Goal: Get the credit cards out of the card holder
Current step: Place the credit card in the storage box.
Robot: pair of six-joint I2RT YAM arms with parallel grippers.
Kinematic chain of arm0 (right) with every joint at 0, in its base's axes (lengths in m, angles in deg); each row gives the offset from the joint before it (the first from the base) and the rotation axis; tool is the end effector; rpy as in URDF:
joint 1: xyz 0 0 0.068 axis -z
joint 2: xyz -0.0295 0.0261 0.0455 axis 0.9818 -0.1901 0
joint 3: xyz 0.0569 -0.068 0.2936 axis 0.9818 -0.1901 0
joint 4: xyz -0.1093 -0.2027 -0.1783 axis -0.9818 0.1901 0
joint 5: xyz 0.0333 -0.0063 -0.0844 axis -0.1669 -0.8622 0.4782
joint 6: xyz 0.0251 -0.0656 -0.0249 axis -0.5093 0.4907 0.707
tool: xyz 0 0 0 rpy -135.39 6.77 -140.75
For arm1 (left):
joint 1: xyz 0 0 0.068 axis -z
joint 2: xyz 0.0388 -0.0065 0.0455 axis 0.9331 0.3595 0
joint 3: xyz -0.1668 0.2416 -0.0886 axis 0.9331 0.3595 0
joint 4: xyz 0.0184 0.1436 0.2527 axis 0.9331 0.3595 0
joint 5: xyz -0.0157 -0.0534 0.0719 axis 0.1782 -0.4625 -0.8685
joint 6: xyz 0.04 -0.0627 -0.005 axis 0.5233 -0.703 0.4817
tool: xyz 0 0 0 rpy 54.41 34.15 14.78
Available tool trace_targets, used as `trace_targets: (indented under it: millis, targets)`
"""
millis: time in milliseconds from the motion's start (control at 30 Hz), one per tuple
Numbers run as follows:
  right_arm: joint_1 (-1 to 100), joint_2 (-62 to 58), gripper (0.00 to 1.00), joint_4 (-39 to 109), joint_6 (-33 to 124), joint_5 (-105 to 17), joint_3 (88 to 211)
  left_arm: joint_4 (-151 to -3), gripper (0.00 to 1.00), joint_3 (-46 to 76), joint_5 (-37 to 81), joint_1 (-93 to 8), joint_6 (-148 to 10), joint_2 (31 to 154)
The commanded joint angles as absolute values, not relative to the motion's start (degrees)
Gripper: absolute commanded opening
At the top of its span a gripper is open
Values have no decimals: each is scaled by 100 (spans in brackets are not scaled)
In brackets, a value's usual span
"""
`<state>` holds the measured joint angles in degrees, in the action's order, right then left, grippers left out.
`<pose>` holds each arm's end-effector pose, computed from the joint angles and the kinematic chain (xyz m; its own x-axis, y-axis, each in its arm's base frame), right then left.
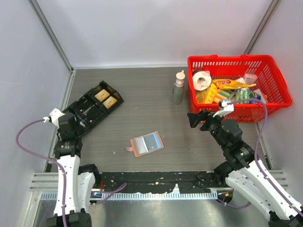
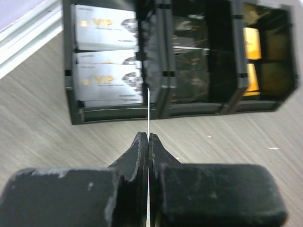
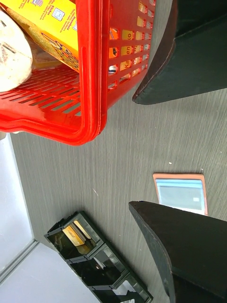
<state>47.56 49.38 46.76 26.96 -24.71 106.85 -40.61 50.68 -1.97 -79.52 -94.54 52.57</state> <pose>0.1493 0.0766 0.3154 -0.2671 0.3250 -0.9072 -0.2511 0.8854 0.3911 0.1582 0.0468 0.2794 -0.1900 -0.6213 -0.7602 -0.6391 0.6660 -0.3846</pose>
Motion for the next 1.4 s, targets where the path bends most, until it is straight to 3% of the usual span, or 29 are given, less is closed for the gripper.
trace_targets:
  millis: [0, 200, 567, 600, 767, 1033, 1100, 1233, 1367]
  targets:
    - [4766, 5152, 86, 4543, 2903, -2453, 10765, -4096, 0, 4974, -580, -8298, -8947, 5687]
    - [4696, 5415, 89, 4578, 3044, -2426, 10651, -4746, 0, 5001, 333, -9168, -8903, 6338]
    - [4661, 5504, 88, 4596, 3096, -2795, 10668, -6513, 0, 5308, 1652, -9836, -9148, 7401]
    - [4661, 5512, 88, 4552, 3096, -2926, 10659, -6558, 2, 5326, 1757, -10003, -9201, 7498]
    - [4661, 5416, 85, 4350, 3184, -3410, 10589, -6234, 43, 5160, 1908, -10321, -9071, 7753]
    - [4652, 4855, 82, 4201, 3167, -4332, 10597, -5267, 80, 4676, 1574, -10312, -8824, 7298]
    - [4670, 4652, 82, 4174, 3106, -4517, 10615, -5047, 84, 4562, 1600, -10286, -8815, 7069]
    - [4661, 4082, 82, 4034, 2947, -4869, 10641, -4678, 80, 4404, 1828, -9839, -8815, 6551]
    - [4652, 3474, 82, 3963, 2842, -5106, 10703, -4265, 80, 4359, 1916, -8689, -8973, 6041]
